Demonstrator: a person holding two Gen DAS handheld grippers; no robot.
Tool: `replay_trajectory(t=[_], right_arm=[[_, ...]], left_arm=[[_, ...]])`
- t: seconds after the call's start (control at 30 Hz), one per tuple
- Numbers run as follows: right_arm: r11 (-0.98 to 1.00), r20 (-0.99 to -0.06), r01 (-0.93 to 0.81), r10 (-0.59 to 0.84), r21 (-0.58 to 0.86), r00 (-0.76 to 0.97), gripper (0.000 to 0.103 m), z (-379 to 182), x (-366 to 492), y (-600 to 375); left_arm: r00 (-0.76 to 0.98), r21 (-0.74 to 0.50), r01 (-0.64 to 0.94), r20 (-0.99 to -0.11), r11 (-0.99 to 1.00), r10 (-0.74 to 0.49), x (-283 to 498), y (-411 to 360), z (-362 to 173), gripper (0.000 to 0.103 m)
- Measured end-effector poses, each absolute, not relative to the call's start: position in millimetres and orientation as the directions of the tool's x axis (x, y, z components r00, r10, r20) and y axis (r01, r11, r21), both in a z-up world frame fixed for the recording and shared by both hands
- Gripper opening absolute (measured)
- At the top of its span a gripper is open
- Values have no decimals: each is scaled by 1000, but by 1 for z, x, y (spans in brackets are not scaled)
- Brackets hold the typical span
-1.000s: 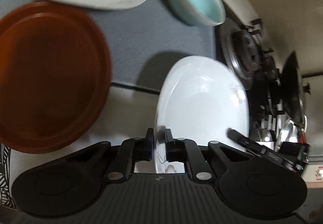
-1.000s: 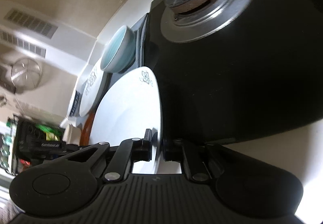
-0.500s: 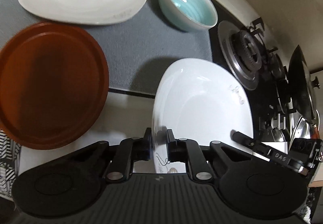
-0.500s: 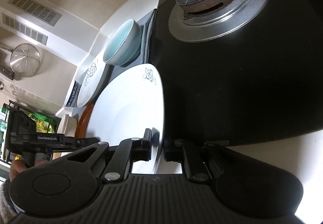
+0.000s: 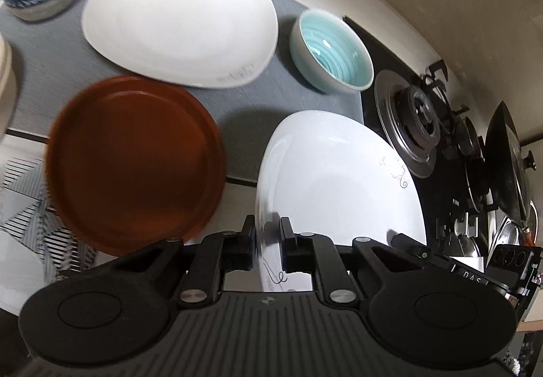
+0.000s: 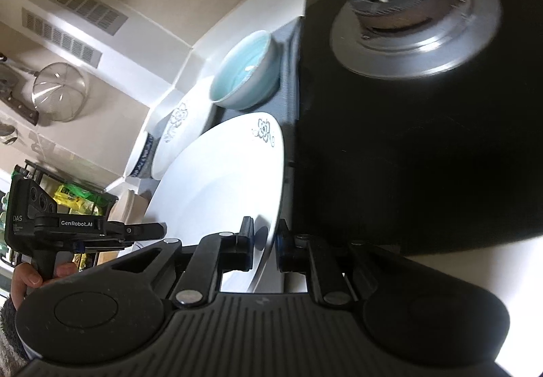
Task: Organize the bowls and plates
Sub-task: 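Carry the white plate with both grippers onto the other white flower plate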
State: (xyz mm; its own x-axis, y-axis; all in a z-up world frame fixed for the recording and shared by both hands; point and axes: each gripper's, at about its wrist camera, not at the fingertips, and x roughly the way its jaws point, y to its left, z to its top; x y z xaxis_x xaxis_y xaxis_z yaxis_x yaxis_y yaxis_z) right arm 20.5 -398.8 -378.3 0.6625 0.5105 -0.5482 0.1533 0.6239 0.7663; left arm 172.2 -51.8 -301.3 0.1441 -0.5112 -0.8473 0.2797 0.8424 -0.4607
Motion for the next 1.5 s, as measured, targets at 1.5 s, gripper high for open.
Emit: replay_trajectory(t=[1.5], right_arm=[[650,-661,305,414,696,626,13,-360,238,-263]], left_arm=[[148,-427,177,-879,887,-453,382,59,-314,17]])
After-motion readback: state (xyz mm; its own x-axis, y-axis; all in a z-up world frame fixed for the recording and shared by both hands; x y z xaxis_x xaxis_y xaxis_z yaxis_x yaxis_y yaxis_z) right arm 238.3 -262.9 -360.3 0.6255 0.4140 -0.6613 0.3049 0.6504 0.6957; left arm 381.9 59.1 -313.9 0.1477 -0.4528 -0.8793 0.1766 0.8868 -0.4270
